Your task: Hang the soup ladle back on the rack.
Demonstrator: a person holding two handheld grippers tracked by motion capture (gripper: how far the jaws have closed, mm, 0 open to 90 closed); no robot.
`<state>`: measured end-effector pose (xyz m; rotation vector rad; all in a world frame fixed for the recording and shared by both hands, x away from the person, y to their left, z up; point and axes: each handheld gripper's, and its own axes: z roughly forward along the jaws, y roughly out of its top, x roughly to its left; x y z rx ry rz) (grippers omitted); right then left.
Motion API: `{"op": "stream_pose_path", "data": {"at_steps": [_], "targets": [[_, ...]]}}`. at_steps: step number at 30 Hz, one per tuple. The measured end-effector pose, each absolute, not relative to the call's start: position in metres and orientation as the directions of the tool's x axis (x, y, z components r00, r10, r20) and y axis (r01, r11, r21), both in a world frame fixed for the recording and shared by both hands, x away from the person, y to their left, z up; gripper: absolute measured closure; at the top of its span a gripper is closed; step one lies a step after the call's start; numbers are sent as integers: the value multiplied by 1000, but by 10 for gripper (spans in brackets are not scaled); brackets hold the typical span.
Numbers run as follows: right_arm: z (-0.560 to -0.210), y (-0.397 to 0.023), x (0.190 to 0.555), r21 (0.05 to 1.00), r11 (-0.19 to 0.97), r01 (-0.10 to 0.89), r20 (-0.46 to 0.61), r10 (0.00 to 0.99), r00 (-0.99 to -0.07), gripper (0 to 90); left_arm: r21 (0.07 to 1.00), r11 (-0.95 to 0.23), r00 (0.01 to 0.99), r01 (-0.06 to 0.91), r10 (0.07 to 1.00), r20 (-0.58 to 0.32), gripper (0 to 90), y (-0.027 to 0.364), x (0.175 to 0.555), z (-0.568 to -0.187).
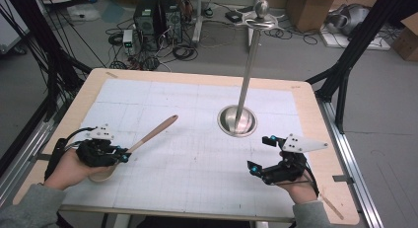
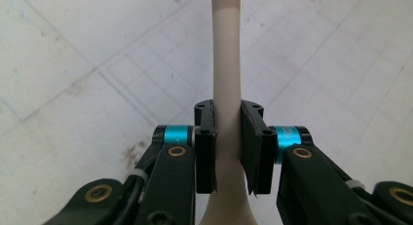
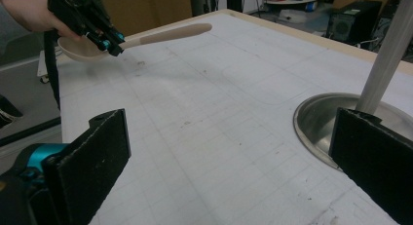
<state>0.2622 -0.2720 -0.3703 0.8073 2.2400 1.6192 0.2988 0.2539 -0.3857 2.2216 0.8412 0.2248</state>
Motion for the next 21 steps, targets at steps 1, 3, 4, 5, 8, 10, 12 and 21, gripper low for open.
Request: {"op": "stream_pose_path", "data": {"at_steps": [1, 3, 4, 5, 8, 10, 12, 21], "targets": [[-370, -272, 263, 934, 223, 279, 105, 575, -811, 2, 701, -505, 770, 503, 630, -99, 770, 252, 300, -384], [-370, -273, 262, 934, 222, 279, 106, 575, -811, 1, 712, -495, 766, 498, 636, -94, 771, 248, 300, -382], [-370, -274, 263, 936, 220, 276, 105, 574, -812, 1, 718, -494, 766, 490, 637, -84, 771, 245, 302, -378], [-370, -274, 263, 935, 217, 279, 108, 576, -810, 1, 742, -471, 755, 477, 652, -71, 771, 240, 302, -375], [-370, -275, 263, 936, 211, 280, 112, 578, -808, 2, 762, -456, 749, 460, 660, -58, 771, 231, 304, -370], [-369, -276, 263, 939, 212, 272, 104, 577, -810, 2, 774, -451, 752, 446, 657, -51, 771, 225, 306, -367], [-369, -276, 263, 937, 209, 280, 113, 578, -808, 2, 780, -445, 752, 441, 657, -51, 771, 219, 308, -365], [-369, -277, 265, 942, 205, 267, 103, 578, -809, 2, 805, -410, 745, 429, 664, -59, 771, 195, 319, -350]]}}
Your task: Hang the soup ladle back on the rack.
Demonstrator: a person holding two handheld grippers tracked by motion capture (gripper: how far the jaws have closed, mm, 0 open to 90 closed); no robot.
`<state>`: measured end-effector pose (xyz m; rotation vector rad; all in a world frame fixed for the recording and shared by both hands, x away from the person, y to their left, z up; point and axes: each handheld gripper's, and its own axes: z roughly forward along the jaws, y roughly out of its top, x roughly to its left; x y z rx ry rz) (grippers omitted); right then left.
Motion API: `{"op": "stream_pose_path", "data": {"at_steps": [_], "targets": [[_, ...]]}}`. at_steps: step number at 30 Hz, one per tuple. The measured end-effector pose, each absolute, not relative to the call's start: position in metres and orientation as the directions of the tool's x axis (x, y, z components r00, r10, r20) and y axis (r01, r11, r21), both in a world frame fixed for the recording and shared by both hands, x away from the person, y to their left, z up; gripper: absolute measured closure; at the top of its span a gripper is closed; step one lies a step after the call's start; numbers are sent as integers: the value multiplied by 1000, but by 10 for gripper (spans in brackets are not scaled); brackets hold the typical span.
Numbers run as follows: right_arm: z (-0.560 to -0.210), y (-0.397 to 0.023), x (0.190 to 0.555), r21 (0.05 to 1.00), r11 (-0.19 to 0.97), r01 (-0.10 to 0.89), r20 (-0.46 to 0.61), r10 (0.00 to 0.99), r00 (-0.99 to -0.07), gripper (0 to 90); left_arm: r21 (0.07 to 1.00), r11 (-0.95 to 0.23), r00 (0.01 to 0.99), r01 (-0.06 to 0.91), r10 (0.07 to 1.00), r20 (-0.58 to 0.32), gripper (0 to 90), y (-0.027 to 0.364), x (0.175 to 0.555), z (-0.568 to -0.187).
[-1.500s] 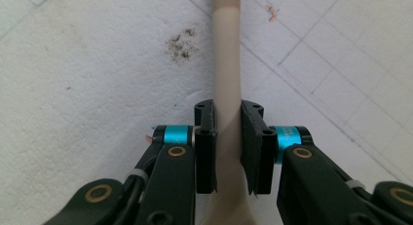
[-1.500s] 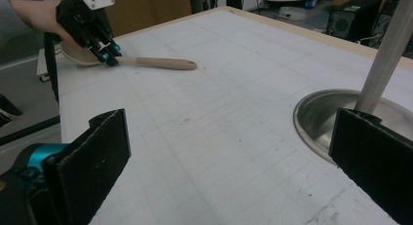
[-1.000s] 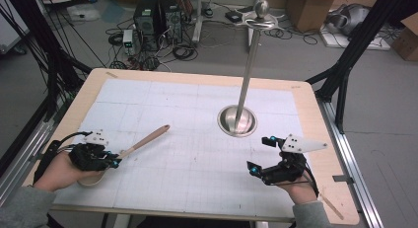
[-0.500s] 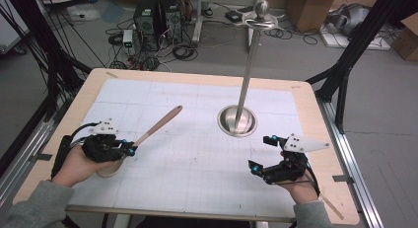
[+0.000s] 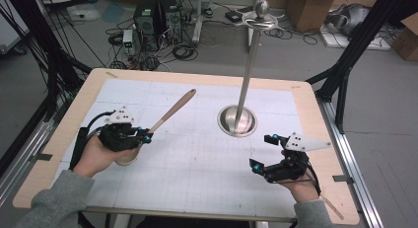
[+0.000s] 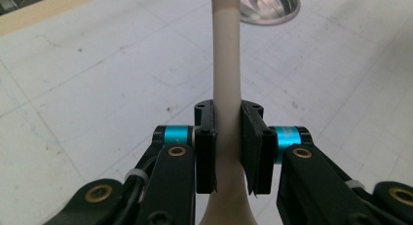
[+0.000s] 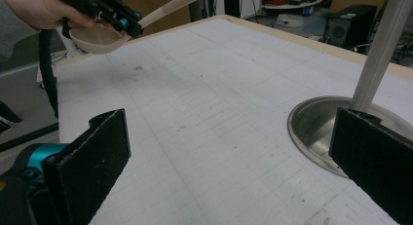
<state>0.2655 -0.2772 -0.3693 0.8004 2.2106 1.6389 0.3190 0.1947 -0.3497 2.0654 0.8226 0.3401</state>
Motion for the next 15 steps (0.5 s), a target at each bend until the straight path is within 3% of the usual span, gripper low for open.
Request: {"op": "stream_pose_path", "data": {"at_steps": [15], "targets": [[-369, -281, 265, 942, 194, 274, 114, 582, -805, 2, 840, -372, 748, 394, 661, -59, 771, 170, 332, -317]]}}
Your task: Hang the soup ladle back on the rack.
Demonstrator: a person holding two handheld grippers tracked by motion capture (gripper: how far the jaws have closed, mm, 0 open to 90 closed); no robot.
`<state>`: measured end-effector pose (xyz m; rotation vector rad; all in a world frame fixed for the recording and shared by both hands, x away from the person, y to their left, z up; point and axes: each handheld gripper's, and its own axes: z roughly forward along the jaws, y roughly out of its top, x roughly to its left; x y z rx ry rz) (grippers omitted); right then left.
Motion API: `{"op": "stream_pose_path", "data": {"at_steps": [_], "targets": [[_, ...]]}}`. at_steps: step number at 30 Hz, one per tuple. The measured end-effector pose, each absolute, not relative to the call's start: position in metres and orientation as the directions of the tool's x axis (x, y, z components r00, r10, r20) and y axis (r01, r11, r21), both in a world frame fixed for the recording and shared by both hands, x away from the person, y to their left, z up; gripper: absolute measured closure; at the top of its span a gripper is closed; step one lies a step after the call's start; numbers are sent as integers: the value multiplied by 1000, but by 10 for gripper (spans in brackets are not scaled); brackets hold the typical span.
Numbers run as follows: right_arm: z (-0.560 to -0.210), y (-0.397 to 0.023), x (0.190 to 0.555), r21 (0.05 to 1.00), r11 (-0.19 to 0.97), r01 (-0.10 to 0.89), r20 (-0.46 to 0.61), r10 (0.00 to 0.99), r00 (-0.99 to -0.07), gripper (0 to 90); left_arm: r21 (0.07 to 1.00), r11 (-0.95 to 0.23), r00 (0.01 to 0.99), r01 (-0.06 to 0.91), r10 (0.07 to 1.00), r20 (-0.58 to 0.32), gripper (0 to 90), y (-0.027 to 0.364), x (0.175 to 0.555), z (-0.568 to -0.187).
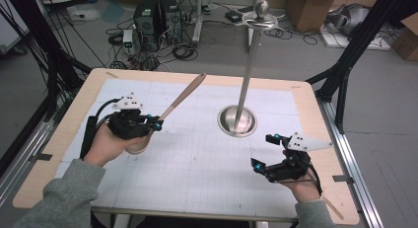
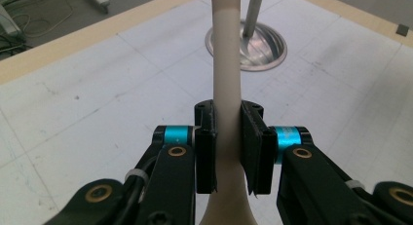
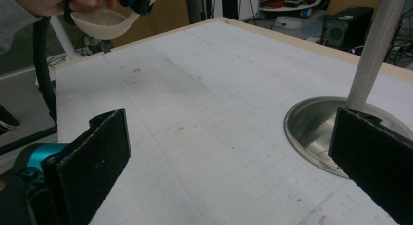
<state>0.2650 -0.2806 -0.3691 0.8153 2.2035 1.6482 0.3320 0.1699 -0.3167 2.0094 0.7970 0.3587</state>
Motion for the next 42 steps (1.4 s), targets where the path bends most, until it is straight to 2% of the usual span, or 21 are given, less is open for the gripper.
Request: {"op": "stream_pose_path", "data": {"at_steps": [8, 22, 42], "targets": [[-368, -283, 264, 946, 185, 265, 110, 588, -801, 1, 854, -380, 751, 354, 660, -18, 771, 158, 341, -286], [-367, -297, 255, 948, 161, 275, 120, 617, -777, 2, 905, -323, 775, 276, 632, -11, 771, 140, 346, -235], [-368, -321, 235, 950, 137, 282, 125, 660, -741, 1, 935, -280, 806, 220, 592, -12, 771, 121, 351, -205]]}}
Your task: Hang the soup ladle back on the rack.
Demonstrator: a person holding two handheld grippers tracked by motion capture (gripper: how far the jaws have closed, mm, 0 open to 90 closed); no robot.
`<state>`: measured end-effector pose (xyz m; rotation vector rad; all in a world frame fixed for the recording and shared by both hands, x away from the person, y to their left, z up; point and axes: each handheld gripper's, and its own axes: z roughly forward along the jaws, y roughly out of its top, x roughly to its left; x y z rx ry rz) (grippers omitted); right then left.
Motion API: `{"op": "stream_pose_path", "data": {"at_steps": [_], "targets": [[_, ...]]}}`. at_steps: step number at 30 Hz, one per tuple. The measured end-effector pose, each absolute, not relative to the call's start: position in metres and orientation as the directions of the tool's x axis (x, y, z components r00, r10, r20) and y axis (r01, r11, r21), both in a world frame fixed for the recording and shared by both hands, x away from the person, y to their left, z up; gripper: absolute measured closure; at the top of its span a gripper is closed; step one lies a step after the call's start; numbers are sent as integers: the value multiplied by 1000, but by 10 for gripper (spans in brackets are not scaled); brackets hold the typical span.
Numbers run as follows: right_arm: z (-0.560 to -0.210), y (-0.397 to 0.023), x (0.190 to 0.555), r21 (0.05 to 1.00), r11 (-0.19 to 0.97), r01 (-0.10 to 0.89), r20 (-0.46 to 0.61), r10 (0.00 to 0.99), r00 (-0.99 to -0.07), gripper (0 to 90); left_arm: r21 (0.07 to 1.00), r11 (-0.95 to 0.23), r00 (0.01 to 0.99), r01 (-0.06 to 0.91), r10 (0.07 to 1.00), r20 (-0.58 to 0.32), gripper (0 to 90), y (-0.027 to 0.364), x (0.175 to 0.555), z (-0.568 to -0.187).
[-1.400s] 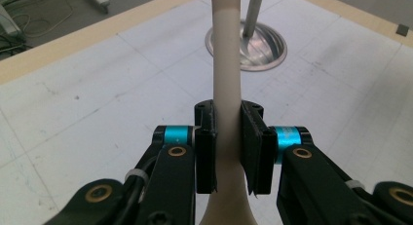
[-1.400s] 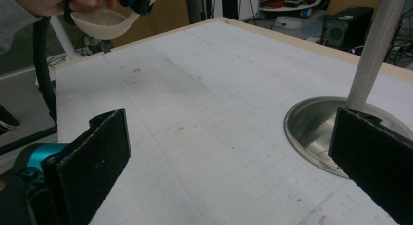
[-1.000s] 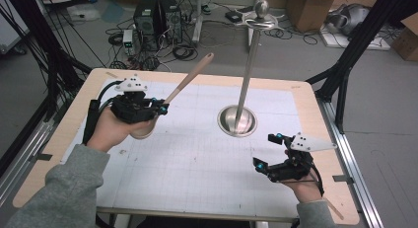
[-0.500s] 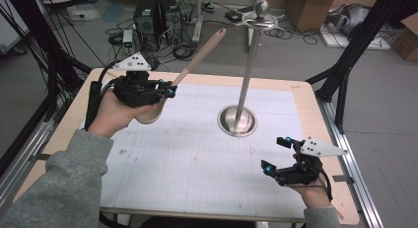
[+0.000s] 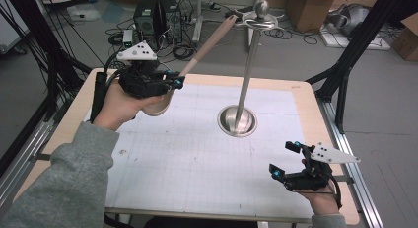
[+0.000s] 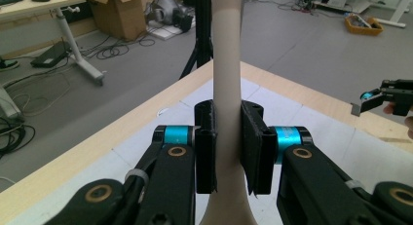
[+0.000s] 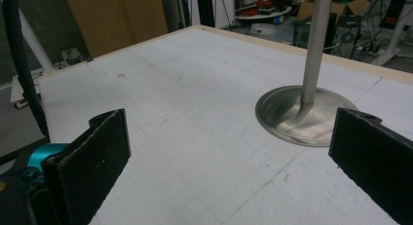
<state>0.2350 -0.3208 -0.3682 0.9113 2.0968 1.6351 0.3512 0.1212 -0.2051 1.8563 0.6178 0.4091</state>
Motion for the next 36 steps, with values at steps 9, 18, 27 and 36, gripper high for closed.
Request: {"op": "stream_pose_path", "data": {"at_steps": [9, 18, 27, 36], "targets": [[-368, -325, 232, 949, 130, 287, 129, 670, -731, 2, 939, -270, 819, 214, 574, -22, 771, 122, 348, -205], [-369, -324, 233, 949, 135, 285, 125, 667, -735, 2, 933, -277, 822, 228, 568, -32, 771, 121, 349, -211], [-368, -324, 232, 949, 130, 287, 130, 667, -734, 1, 930, -281, 826, 239, 562, -42, 771, 115, 352, -218], [-368, -325, 233, 951, 134, 280, 123, 667, -735, 1, 922, -297, 827, 250, 560, -44, 771, 105, 357, -224]]}}
